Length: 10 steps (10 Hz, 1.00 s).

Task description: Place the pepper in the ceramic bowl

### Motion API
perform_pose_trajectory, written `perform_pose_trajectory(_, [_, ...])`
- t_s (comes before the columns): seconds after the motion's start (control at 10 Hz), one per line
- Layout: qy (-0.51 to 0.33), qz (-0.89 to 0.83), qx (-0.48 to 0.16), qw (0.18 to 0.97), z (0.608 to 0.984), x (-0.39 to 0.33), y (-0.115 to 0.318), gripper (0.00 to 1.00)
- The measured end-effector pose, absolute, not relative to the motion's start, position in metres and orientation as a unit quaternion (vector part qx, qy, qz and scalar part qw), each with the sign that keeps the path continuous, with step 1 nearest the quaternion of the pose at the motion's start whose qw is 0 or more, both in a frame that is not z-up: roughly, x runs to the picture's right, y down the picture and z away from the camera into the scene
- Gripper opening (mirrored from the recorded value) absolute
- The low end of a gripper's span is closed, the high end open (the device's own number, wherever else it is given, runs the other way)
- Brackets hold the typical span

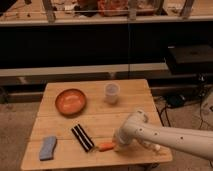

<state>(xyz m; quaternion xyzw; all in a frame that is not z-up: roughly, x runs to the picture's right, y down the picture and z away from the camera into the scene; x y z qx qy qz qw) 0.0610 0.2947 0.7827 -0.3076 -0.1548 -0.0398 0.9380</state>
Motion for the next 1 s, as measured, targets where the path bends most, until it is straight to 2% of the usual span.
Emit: perform_pose_trajectory(1.0, [-0.143, -0.043, -0.284, 0.947, 0.756, 0.061, 0.26, 0.0])
